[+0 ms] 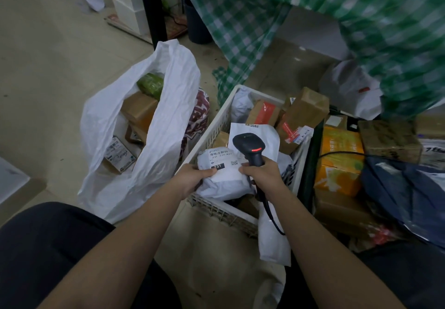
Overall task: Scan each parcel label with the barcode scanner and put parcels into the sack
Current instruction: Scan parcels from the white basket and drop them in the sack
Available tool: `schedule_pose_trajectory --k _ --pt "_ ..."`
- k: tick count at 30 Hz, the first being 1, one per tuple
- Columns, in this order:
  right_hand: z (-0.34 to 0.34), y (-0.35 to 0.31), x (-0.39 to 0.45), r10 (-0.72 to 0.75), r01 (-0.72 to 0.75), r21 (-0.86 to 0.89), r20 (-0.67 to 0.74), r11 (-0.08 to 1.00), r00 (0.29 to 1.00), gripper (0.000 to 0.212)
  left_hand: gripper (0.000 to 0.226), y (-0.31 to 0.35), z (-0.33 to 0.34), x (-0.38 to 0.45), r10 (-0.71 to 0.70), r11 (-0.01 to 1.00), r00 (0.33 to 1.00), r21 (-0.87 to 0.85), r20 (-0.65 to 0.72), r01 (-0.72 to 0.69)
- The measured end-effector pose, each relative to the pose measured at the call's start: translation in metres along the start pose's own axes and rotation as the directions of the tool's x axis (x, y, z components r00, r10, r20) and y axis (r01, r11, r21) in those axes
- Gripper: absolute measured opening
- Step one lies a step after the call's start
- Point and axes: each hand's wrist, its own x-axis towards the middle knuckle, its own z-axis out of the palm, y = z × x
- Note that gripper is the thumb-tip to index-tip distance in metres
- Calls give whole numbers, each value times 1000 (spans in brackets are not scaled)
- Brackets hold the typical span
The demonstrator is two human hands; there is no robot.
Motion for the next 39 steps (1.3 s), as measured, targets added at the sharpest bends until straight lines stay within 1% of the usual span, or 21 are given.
schedule_pose_trajectory --k 3,6,7,9,11,15,18,20,23,25,27,28,30,32,33,36,39 --pt "-4 -12 1 -53 53 -22 -8 998 999 18 34 7 6 0 52 999 998 -8 -23 -52" --pt "-7 -19 3 -102 101 -28 -36 995 994 17 15 14 14 -1 122 992 990 -11 -73 -123" --pt "-9 -20 3 -118 117 -19 -43 993 992 16 13 16 18 -2 142 989 985 -17 -100 -145" --pt "-14 -22 2 -139 139 3 -45 990 989 16 13 21 22 -4 171 983 974 -41 -148 -179" --pt "-19 -26 -1 -159 160 17 -46 987 986 18 12 25 26 -5 178 979 973 -76 -145 -190" --pt "-23 -32 0 -179 182 24 -73 983 981 19 17 37 31 -8 192 977 978 -80 -87 -199" --pt "-22 -39 1 -201 207 42 -119 977 972 20 18 45 32 -13 231 969 969 -68 -85 -237" --pt "-20 -46 -1 -222 229 54 -116 972 968 21 22 51 33 -18 273 959 959 -51 -76 -277" --pt "-17 -54 -4 -238 246 63 -119 967 964 20 47 62 33 -31 333 943 939 6 -78 -334" --pt "-16 -58 -7 -264 272 53 -127 961 956 20 56 70 30 -38 348 936 936 -40 -45 -350" --pt "-16 -62 -10 -282 289 40 -128 957 951 23 51 77 27 -44 350 933 937 -81 -20 -350" --pt "-17 -66 -13 -288 294 35 -121 955 950 23 47 79 26 -46 371 926 928 -60 -38 -373" --pt "-17 -74 -15 -290 293 25 -97 956 952 22 40 85 26 -48 419 904 900 -36 -123 -426" --pt "-17 -84 -17 -294 295 3 -86 955 952 21 35 90 24 -49 444 884 877 -70 -185 -462" --pt "-18 -90 -17 -300 300 -14 -89 954 950 21 31 93 24 -50 450 878 872 -85 -191 -472" --pt "-22 -104 -24 -351 342 -93 -114 935 929 17 16 101 21 -54 459 880 869 -37 -186 -473" --pt "-28 -116 -39 -392 377 -119 -142 918 909 12 9 109 16 -57 439 882 871 -80 -219 -465"
